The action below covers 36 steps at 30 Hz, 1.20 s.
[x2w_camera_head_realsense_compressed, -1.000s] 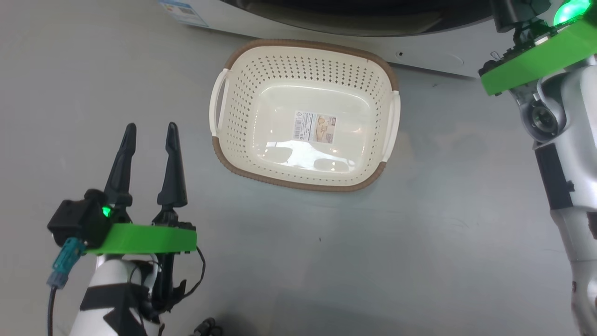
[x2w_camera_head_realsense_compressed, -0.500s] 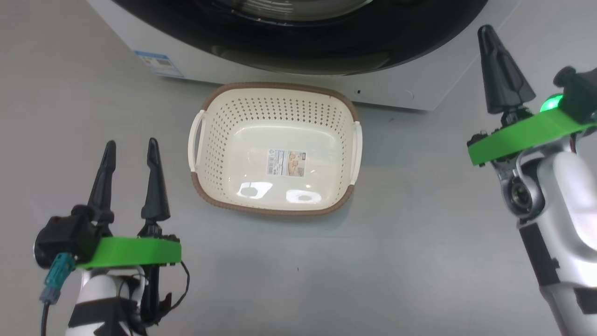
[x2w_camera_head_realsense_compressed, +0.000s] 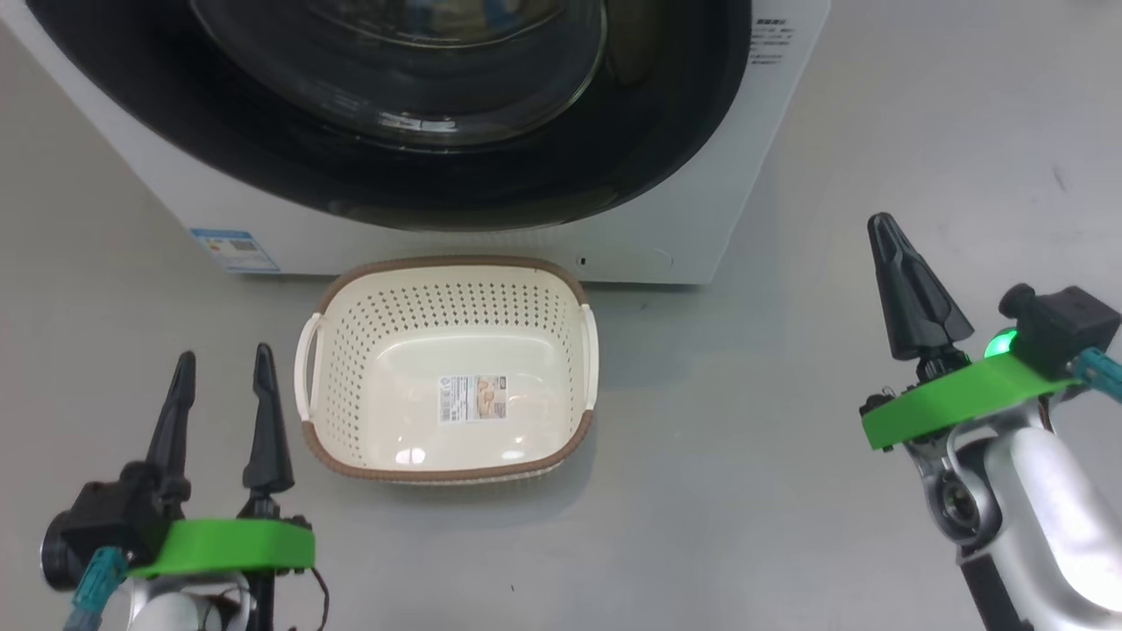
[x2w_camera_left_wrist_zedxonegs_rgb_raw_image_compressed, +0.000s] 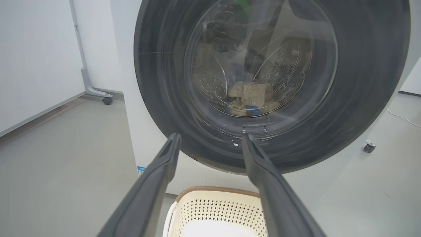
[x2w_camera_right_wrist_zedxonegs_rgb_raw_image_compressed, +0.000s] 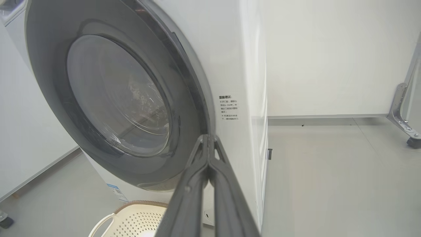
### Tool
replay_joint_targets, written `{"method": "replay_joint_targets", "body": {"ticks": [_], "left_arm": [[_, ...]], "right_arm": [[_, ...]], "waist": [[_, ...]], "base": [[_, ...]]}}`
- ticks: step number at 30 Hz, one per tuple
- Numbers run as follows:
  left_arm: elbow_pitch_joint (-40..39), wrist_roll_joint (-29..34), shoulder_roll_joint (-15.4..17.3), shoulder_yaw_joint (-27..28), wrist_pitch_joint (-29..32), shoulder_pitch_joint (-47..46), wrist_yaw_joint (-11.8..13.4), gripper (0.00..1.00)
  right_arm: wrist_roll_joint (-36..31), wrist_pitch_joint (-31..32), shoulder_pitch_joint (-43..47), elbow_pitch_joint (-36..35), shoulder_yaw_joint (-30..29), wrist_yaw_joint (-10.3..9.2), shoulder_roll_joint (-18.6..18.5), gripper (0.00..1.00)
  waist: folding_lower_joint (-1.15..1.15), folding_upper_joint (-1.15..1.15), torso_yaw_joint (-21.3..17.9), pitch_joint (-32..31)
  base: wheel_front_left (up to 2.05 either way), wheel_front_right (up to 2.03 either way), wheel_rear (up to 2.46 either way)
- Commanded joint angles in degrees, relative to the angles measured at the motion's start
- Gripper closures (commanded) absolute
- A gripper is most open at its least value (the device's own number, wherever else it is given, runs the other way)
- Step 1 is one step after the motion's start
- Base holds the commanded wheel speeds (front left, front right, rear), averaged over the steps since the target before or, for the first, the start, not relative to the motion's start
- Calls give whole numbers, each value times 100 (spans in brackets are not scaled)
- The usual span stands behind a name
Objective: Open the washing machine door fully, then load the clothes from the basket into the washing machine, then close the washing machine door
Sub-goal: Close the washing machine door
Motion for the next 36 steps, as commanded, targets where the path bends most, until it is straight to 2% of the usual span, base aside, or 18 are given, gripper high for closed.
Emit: {"method": "replay_joint_targets", "body": {"ticks": [1,20,23,24,25,36], "left_arm": [[-201,56,150,239,-39,39,-16,0],[-293,99,174,338,-39,700,68,0],[-312,103,182,344,-39,758,93,0],[-317,108,181,349,-39,779,115,0],[-327,114,179,356,-39,798,145,0],[-427,119,178,342,-28,957,302,0]], "right_arm": [[-35,-53,41,-237,31,-19,37,100],[-212,-53,1054,-361,-242,-19,293,99],[-288,-53,1167,-395,-302,-19,302,63],[-317,-53,1198,-405,-319,-19,303,41],[-339,-53,1231,-411,-331,-19,308,1],[-562,-53,1418,-372,-455,-19,405,0]], "waist": [[0,0,-219,-242],[0,0,-758,-943],[0,0,-802,-975],[0,0,-814,-991],[0,0,-823,-1001],[0,0,-807,-1064]], "base": [[0,0,0],[0,0,0],[0,0,0],[0,0,0],[0,0,0],[0,0,0]]}}
